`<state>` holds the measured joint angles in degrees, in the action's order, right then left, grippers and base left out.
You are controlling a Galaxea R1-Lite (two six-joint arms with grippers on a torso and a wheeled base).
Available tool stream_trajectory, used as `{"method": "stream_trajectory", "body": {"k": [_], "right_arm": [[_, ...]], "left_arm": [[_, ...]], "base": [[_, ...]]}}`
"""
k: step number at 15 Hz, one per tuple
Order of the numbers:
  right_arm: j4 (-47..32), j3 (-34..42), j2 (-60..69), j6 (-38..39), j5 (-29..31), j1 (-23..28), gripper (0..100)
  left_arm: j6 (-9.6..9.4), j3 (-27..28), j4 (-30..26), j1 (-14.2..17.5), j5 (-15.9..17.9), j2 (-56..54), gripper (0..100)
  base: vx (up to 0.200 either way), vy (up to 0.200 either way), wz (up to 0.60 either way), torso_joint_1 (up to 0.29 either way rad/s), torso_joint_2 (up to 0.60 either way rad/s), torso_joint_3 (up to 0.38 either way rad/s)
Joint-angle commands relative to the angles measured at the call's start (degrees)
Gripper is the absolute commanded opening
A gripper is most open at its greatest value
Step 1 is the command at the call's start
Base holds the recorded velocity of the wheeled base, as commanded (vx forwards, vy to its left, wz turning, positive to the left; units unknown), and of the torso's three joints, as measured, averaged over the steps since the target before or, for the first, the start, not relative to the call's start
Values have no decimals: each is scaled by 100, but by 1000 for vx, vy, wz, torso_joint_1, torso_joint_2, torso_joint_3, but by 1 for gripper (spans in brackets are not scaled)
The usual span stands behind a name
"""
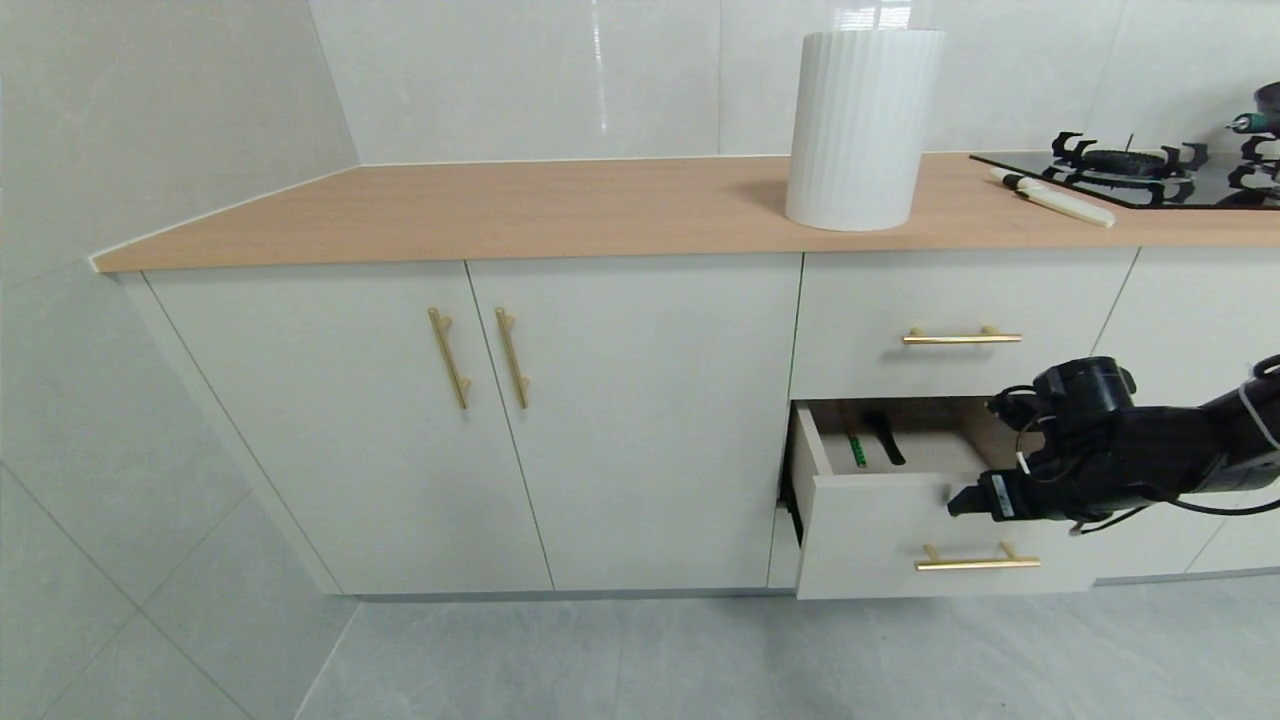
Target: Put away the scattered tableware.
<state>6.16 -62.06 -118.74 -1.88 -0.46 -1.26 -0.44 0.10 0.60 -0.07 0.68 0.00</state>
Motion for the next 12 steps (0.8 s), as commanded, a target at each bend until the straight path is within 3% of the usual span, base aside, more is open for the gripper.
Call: {"method": "stream_trajectory", "body": {"k": [1, 6, 12], "right_arm": [[26, -640, -572, -14, -129, 3, 100], [61, -1326, -1169, -6, -261, -24, 100], [2100, -711, -1415, 38, -244, -24, 100]], "left_arm": [[0, -1, 2, -1, 2, 0, 100], [0, -1, 2, -1, 2, 0, 100], [0, -1, 2, -1, 2, 0, 100]], "base": [[0, 0, 0, 0, 0, 0], [0, 0, 0, 0, 0, 0], [0, 0, 0, 0, 0, 0]]}}
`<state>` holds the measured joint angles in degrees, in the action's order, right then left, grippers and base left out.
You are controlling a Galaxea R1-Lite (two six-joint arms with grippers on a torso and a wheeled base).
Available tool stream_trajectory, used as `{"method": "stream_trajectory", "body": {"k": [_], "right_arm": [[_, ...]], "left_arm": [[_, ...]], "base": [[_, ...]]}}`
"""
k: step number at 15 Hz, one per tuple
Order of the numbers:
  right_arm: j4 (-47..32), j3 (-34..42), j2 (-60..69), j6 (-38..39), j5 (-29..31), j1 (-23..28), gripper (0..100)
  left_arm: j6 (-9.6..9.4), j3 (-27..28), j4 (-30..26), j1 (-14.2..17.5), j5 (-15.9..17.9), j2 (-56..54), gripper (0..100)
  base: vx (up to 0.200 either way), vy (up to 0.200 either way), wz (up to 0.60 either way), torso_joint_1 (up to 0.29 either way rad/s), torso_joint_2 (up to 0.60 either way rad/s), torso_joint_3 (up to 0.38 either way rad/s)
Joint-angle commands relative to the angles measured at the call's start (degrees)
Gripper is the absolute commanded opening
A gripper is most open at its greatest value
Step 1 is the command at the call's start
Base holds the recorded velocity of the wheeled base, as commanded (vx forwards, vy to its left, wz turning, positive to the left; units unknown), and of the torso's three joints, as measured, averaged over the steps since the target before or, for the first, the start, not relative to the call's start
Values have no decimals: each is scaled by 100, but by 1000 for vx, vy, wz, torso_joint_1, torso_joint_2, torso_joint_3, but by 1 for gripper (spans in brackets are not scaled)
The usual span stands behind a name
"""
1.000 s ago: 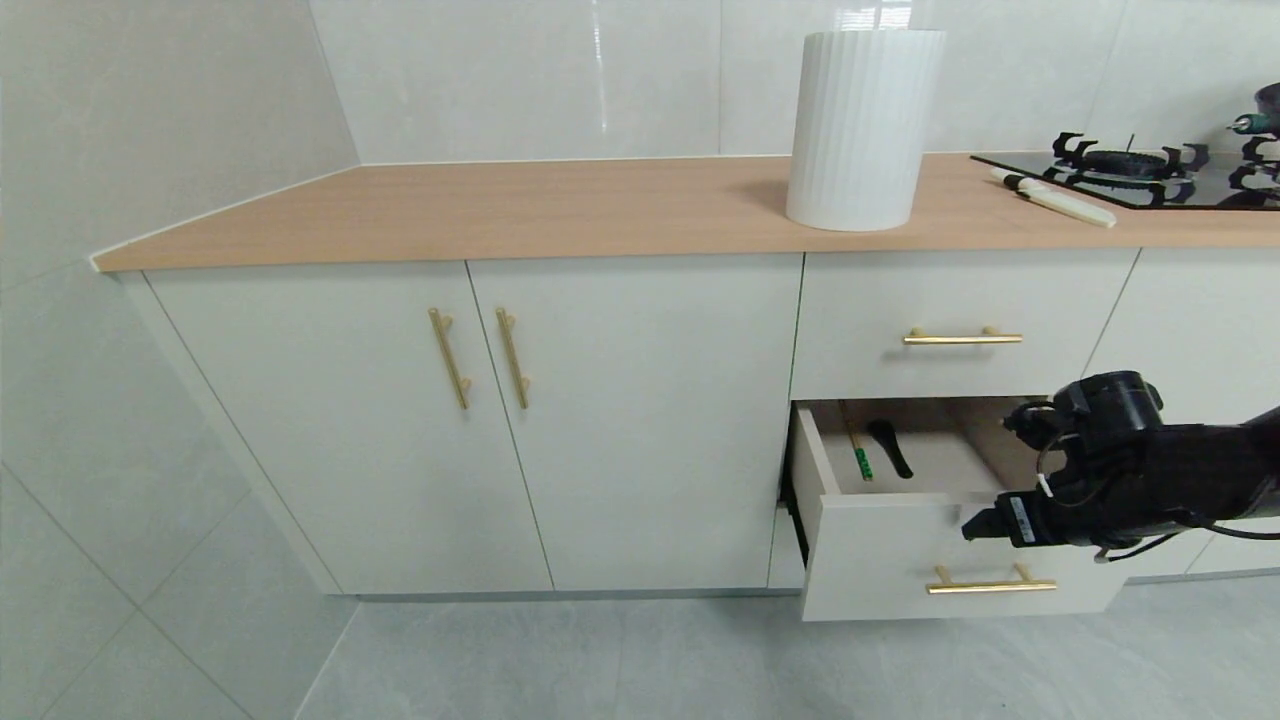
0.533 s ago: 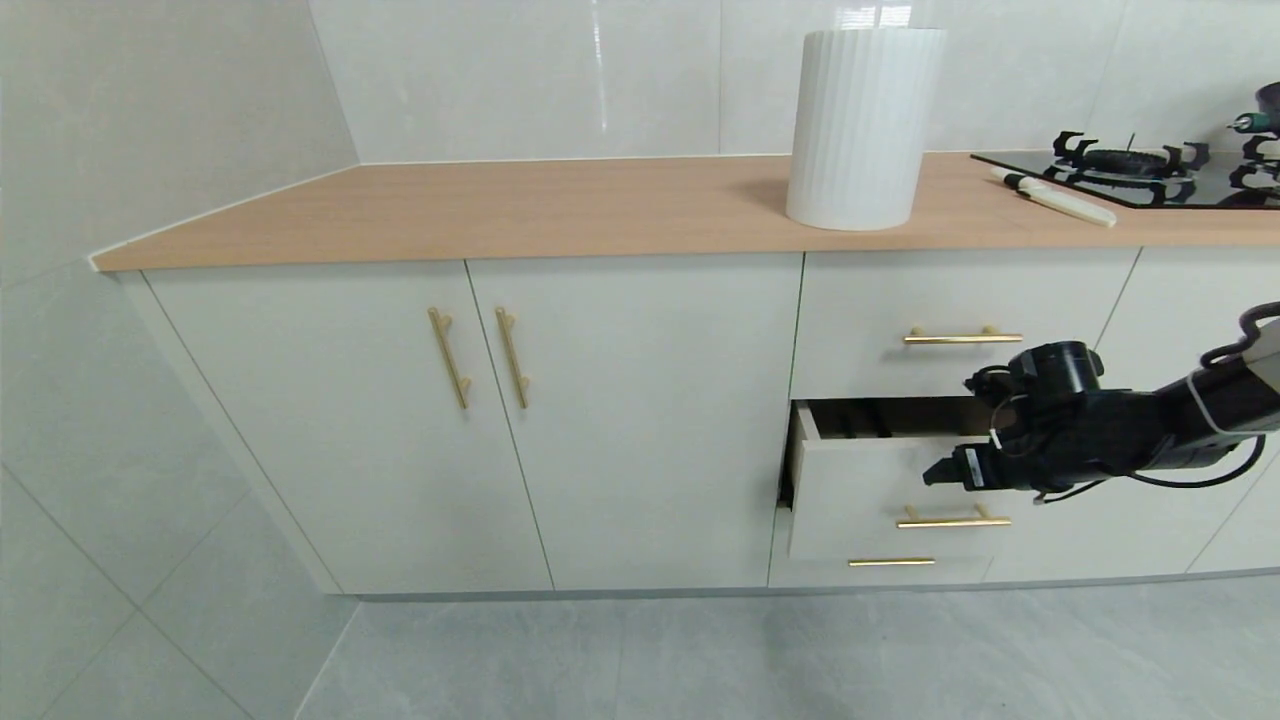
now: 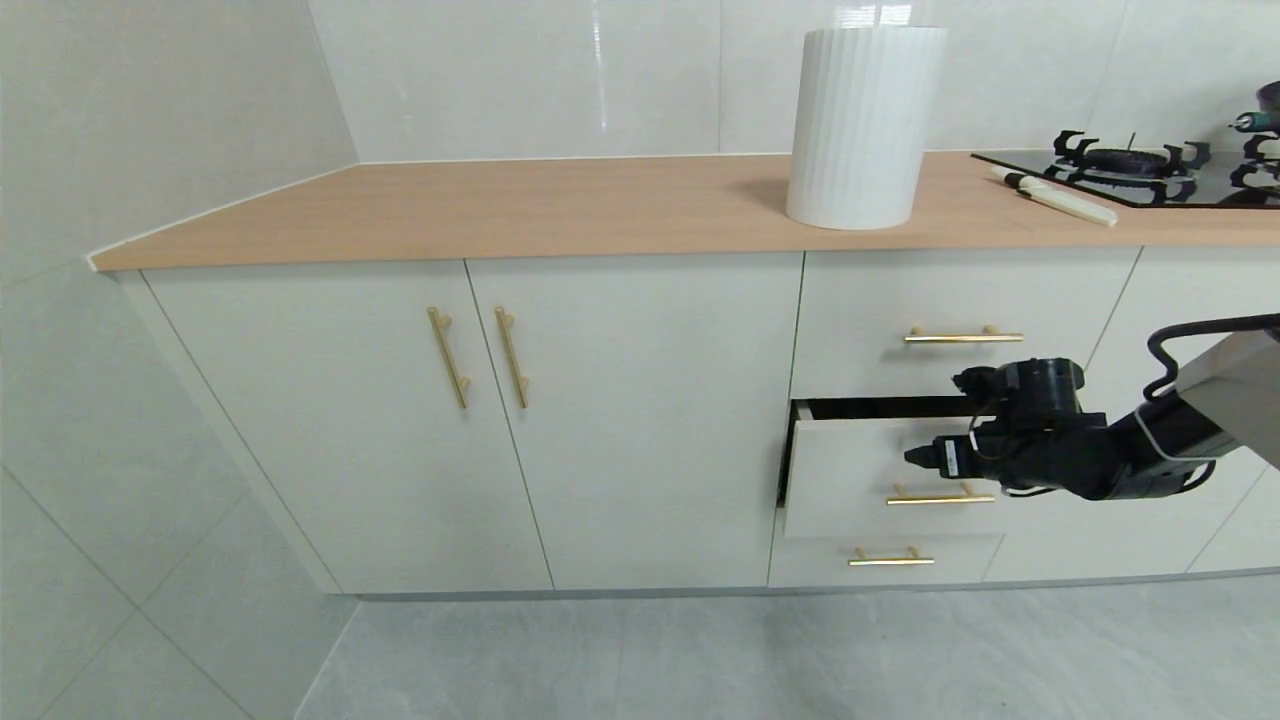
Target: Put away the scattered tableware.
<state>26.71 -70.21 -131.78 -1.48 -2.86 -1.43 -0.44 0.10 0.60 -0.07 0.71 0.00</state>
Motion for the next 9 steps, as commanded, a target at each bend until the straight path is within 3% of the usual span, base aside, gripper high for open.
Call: {"method": "stream_trajectory", "body": {"k": [1, 5, 9], "right_arm": [[265, 174, -190, -11, -4, -7, 100], [994, 227, -471, 7, 23, -95, 100], [2365, 235, -867, 367, 102, -191, 100]], "left_arm": [[0, -1, 2, -1, 0, 0, 100], [0, -1, 2, -1, 0, 0, 100], [0, -1, 2, -1, 0, 0, 100]], "base": [[0, 0, 0, 0, 0, 0], [0, 0, 0, 0, 0, 0], [0, 0, 0, 0, 0, 0]]}}
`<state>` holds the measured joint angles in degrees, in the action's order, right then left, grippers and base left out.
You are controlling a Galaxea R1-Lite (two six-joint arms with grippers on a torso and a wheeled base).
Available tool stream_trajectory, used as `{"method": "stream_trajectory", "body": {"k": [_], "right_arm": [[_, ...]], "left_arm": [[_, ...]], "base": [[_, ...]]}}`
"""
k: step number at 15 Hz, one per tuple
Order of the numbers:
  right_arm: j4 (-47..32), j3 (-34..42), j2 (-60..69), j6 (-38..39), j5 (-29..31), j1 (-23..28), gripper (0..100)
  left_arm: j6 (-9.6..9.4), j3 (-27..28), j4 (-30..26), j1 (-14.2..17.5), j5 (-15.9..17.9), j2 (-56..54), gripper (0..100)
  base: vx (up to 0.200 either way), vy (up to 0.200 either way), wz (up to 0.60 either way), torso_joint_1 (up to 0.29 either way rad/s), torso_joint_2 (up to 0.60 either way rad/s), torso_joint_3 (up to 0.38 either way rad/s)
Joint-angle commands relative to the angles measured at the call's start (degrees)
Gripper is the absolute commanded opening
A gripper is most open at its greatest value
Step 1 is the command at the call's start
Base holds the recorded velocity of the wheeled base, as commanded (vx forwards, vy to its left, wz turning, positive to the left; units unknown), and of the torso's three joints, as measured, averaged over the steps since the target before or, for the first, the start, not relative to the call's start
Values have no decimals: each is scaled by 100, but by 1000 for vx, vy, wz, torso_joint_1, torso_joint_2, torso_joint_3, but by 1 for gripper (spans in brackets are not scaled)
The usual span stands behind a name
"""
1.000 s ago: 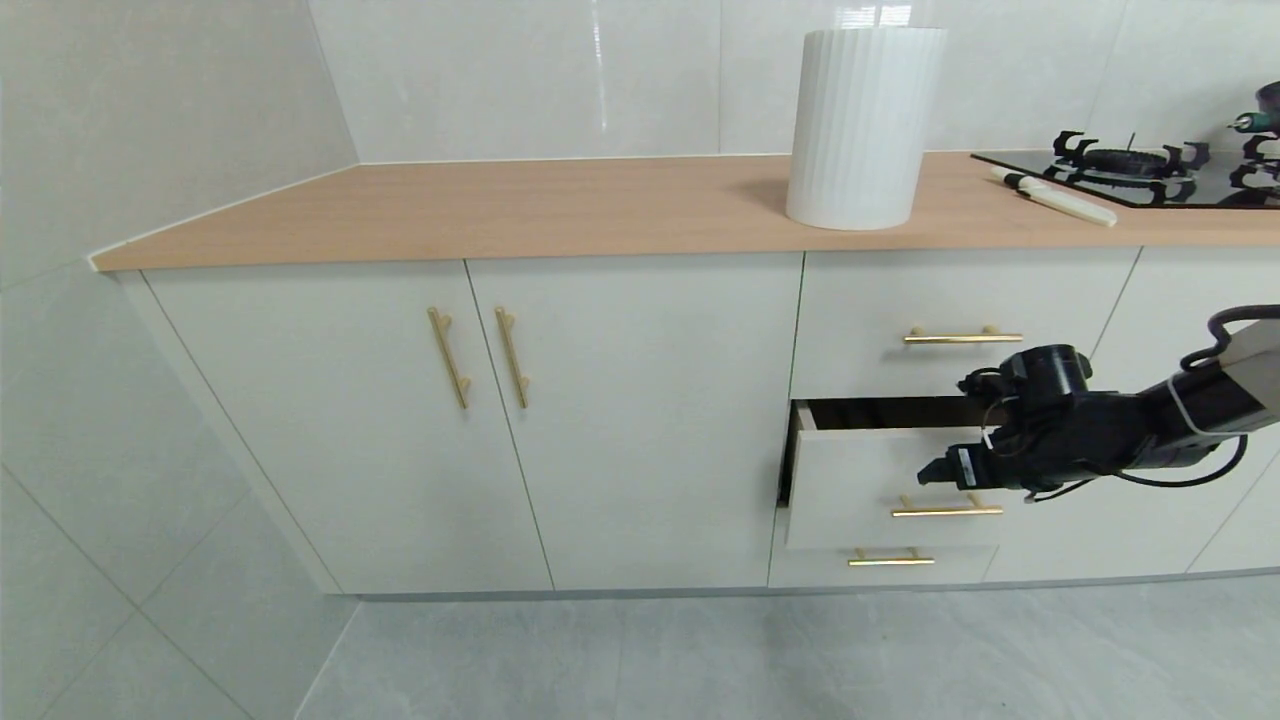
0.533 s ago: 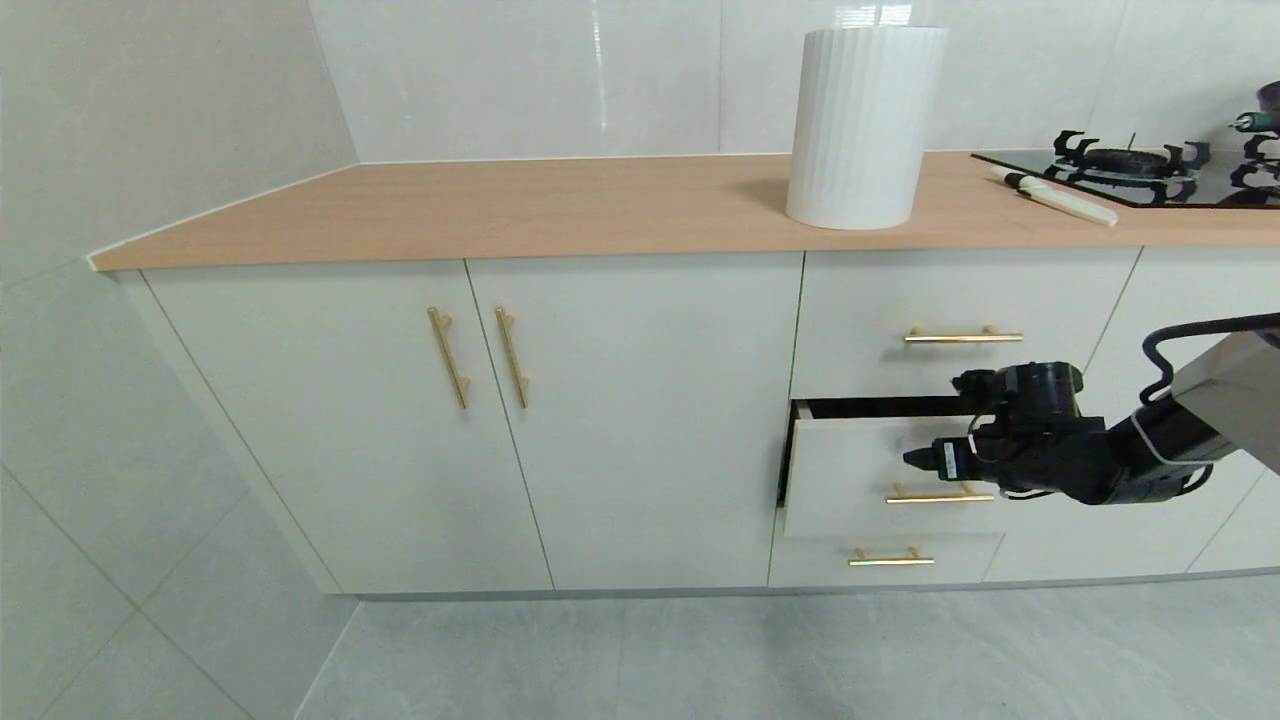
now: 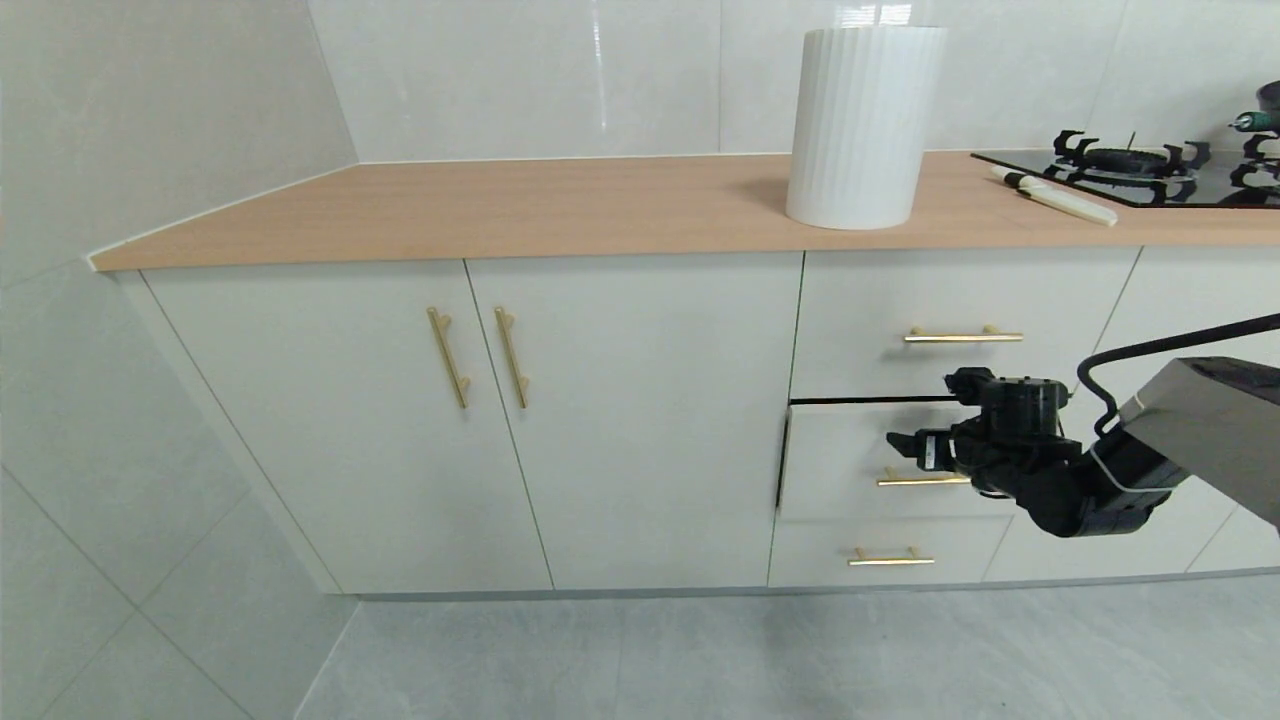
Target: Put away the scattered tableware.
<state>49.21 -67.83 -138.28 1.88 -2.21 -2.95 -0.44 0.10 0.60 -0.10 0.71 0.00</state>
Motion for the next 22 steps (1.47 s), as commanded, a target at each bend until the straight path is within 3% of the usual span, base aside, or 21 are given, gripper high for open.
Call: {"method": "stream_trajectory", "body": {"k": [1, 6, 10, 14, 16, 19, 20, 22], "right_arm": [[194, -11, -270, 32, 54, -57, 100], [396, -266, -419, 243, 89, -92, 100], [677, -688, -727, 366, 484, -136, 100], [765, -530, -498, 357, 563, -153, 100], [1002, 103, 161, 340, 678, -311, 100], [1257, 2116, 2209, 322, 836, -470, 100], [1301, 2450, 2543, 322, 968, -470, 100], [1591, 3909, 3923, 296, 1565, -470, 100]], "left_arm": [[0, -1, 2, 1, 0, 0, 100], [0, -1, 2, 1, 0, 0, 100], [0, -1, 2, 1, 0, 0, 100], [0, -1, 2, 1, 0, 0, 100], [0, -1, 2, 1, 0, 0, 100], [0, -1, 2, 1, 0, 0, 100], [0, -1, 2, 1, 0, 0, 100], [0, -1, 2, 1, 0, 0, 100]], "base": [[0, 0, 0, 0, 0, 0], [0, 0, 0, 0, 0, 0], [0, 0, 0, 0, 0, 0], [0, 0, 0, 0, 0, 0], [0, 0, 0, 0, 0, 0], [0, 0, 0, 0, 0, 0], [0, 0, 0, 0, 0, 0], [0, 0, 0, 0, 0, 0]]}}
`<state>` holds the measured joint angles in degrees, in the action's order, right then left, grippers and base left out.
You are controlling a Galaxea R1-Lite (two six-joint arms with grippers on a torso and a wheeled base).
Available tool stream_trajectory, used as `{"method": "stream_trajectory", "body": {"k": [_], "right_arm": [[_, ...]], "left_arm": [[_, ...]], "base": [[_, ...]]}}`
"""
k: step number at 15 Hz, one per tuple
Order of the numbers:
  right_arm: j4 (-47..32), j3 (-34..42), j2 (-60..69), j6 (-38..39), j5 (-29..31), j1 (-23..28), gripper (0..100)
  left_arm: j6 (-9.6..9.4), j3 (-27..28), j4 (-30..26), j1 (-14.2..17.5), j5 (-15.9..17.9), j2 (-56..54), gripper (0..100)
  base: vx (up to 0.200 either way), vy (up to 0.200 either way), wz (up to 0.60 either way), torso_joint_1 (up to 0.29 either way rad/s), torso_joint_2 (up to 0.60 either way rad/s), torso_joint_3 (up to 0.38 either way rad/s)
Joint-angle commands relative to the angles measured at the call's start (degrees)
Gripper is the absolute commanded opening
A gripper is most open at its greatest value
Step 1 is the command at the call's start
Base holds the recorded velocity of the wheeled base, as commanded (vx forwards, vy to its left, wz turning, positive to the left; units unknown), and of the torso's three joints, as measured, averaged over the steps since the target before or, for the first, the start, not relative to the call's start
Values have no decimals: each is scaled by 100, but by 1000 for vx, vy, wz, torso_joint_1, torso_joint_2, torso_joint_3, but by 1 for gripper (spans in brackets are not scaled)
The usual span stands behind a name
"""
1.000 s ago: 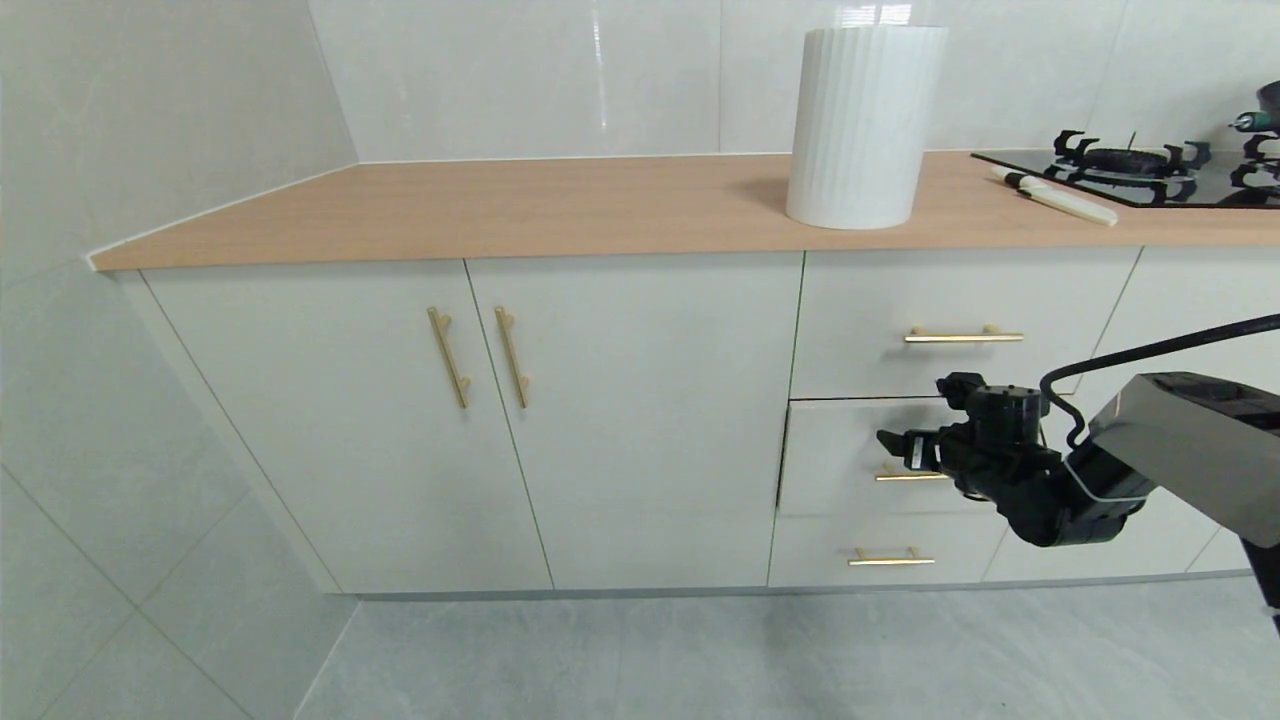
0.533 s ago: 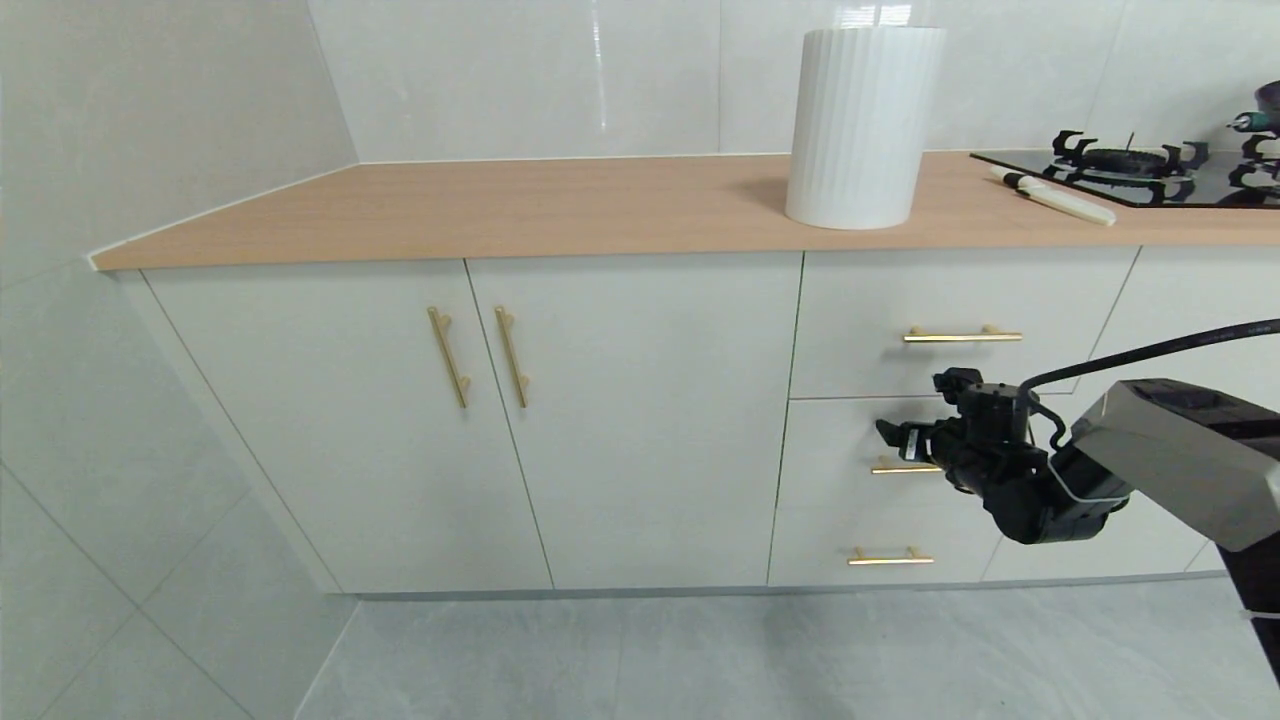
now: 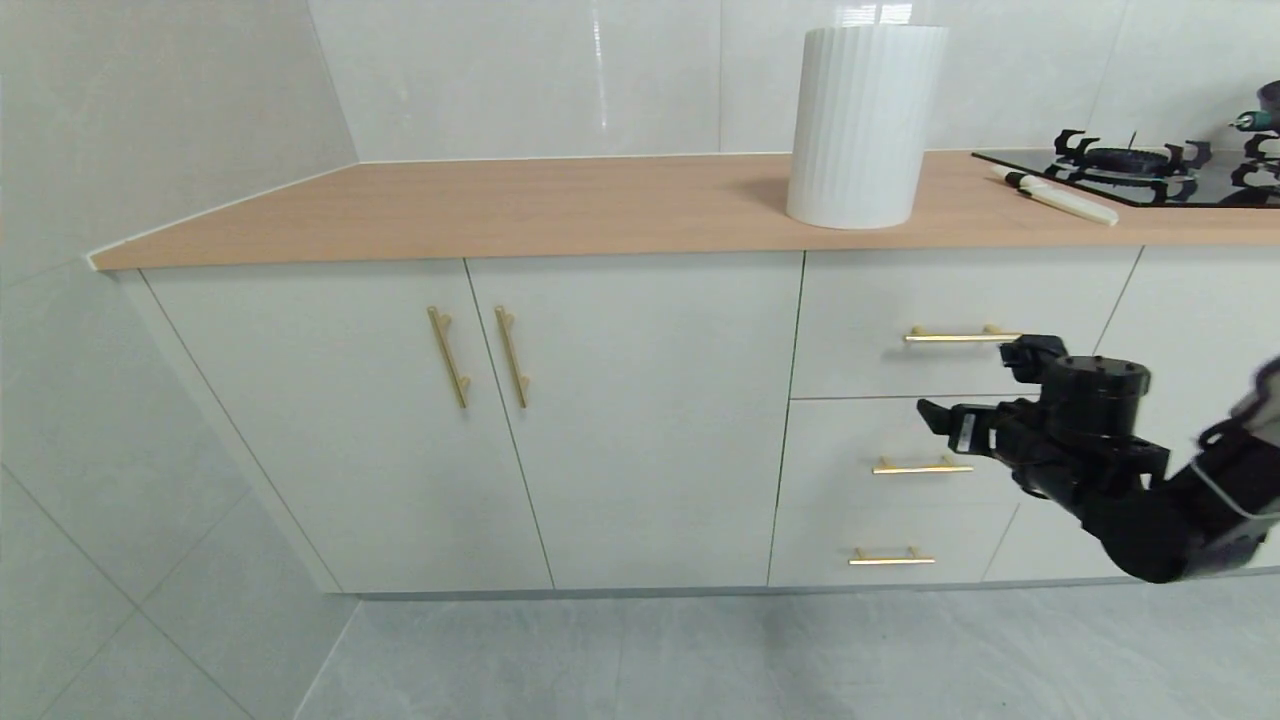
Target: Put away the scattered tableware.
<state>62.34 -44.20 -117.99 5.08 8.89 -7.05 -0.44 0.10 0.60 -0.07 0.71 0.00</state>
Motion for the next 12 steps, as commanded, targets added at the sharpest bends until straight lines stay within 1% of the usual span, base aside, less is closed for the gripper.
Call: {"method": "stream_trajectory", "body": {"k": [1, 3, 4, 5, 7, 9, 10, 11, 12], "right_arm": [[445, 2100, 2527, -174, 482, -51, 100], [481, 2873, 3555, -403, 447, -51, 100], [481, 3401, 4258, -790, 447, -51, 100], [463, 3691, 4759, -1036, 438, -51, 100], [410, 4025, 5471, -1185, 465, -51, 100], [129, 4420, 6368, -1695, 649, -51, 100], [-390, 4420, 6939, -1765, 764, -42, 100], [-1708, 4288, 8143, -1853, 948, -42, 100], [-2191, 4227, 8521, -1888, 983, -34, 100]], "left_arm": [[0, -1, 11, -1, 0, 0, 100], [0, -1, 2, -1, 0, 0, 100], [0, -1, 2, -1, 0, 0, 100], [0, -1, 2, -1, 0, 0, 100], [0, -1, 2, -1, 0, 0, 100], [0, -1, 2, -1, 0, 0, 100], [0, -1, 2, -1, 0, 0, 100], [0, -1, 2, -1, 0, 0, 100], [0, -1, 2, -1, 0, 0, 100]], "base": [[0, 0, 0, 0, 0, 0], [0, 0, 0, 0, 0, 0], [0, 0, 0, 0, 0, 0], [0, 0, 0, 0, 0, 0], [0, 0, 0, 0, 0, 0], [0, 0, 0, 0, 0, 0], [0, 0, 0, 0, 0, 0], [0, 0, 0, 0, 0, 0], [0, 0, 0, 0, 0, 0]]}}
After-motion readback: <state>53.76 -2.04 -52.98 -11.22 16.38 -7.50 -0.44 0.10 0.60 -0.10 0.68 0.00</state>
